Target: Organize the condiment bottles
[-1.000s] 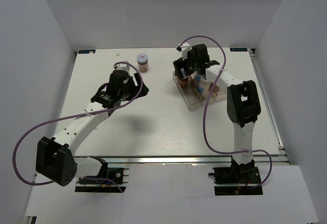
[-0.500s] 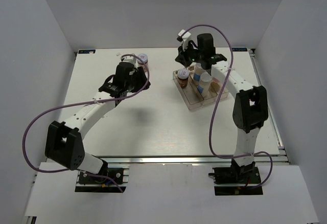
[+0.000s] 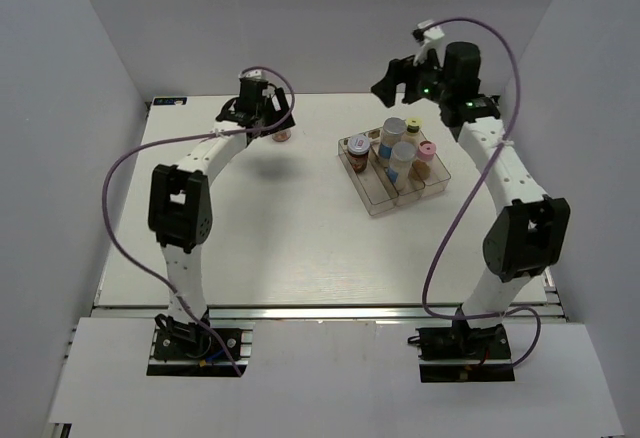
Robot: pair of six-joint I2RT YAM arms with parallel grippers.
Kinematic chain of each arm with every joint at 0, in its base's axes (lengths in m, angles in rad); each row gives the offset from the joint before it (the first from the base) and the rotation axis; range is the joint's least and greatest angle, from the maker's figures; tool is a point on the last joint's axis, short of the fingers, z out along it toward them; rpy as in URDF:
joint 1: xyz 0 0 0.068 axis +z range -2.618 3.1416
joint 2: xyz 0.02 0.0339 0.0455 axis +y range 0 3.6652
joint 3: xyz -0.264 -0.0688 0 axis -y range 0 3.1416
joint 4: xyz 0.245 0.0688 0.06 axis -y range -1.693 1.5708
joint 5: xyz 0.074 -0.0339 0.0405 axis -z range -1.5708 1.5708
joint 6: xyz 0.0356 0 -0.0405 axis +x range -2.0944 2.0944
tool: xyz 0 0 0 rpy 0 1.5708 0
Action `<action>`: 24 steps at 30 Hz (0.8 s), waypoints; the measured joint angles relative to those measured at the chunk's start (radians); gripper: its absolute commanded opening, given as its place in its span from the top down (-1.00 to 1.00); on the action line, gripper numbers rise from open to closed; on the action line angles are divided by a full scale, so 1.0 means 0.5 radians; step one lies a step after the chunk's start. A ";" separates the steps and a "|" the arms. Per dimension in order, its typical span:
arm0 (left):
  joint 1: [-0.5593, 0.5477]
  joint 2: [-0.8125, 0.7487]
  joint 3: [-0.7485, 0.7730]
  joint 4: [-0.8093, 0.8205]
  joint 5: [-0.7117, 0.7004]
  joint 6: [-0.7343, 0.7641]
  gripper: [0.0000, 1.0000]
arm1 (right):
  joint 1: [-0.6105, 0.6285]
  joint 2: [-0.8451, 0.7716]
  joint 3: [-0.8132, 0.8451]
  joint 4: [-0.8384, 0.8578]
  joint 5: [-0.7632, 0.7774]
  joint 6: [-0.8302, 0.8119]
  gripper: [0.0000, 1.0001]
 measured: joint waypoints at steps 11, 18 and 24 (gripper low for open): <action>-0.010 0.764 0.819 -0.352 -0.208 0.184 -0.96 | -0.397 -0.359 -0.190 -0.011 -0.139 0.220 -0.79; -0.009 0.867 0.916 -0.266 -0.257 0.328 -0.96 | -0.458 -0.396 -0.307 -0.004 -0.188 0.264 -0.79; -0.010 0.906 1.022 -0.142 -0.262 0.421 -0.93 | -0.462 -0.425 -0.365 -0.002 -0.218 0.276 -0.79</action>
